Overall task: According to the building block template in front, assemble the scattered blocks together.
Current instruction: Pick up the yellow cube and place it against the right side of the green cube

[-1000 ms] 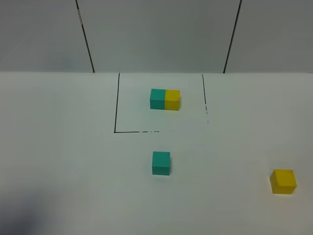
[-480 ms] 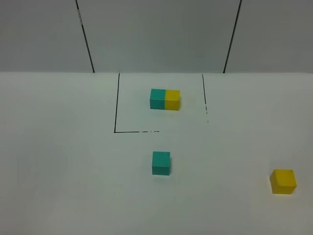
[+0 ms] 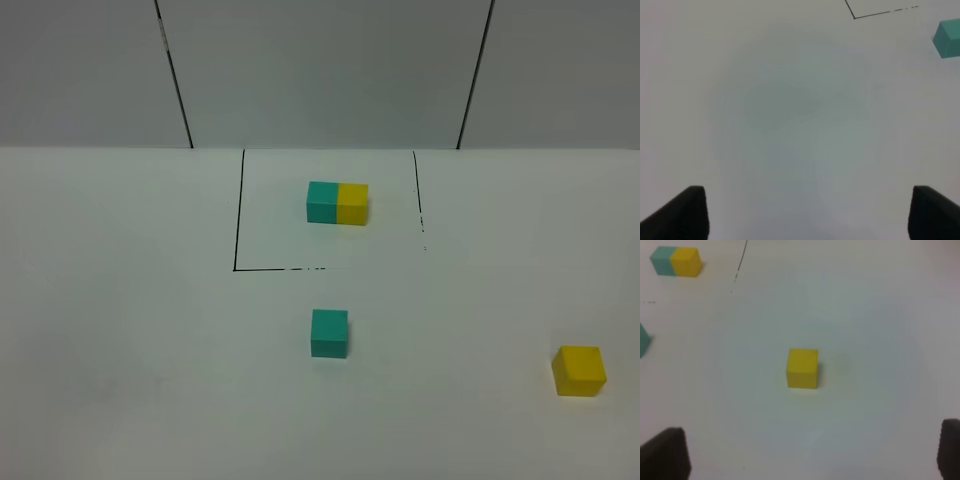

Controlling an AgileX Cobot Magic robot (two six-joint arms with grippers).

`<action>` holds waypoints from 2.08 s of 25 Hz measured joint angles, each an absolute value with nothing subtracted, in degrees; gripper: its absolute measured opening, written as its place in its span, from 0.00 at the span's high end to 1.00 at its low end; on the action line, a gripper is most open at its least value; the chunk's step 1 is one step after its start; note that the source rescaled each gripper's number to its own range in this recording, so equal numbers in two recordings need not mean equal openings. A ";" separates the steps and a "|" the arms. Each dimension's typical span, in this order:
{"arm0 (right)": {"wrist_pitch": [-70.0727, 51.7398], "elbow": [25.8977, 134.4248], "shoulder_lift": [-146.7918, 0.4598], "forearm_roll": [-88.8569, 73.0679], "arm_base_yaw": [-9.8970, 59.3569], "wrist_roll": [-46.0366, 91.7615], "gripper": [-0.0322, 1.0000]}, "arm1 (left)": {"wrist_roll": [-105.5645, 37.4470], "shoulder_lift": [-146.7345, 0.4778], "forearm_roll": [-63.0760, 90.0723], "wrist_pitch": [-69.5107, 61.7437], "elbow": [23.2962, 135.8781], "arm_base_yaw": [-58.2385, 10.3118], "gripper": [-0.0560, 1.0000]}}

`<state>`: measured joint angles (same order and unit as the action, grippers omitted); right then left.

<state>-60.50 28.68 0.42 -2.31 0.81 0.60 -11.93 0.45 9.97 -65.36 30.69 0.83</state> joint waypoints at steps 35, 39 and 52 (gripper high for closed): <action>-60.50 28.68 0.42 -2.31 0.81 0.60 0.00 | -11.74 0.45 9.97 -61.77 29.02 0.83 0.22; -60.50 28.68 0.42 -2.06 0.81 0.60 0.00 | -11.74 0.45 9.97 -61.77 29.02 0.81 0.22; -60.94 30.41 -14.97 -2.31 0.81 -0.35 0.00 | -11.74 0.45 9.97 -61.77 29.02 0.81 0.22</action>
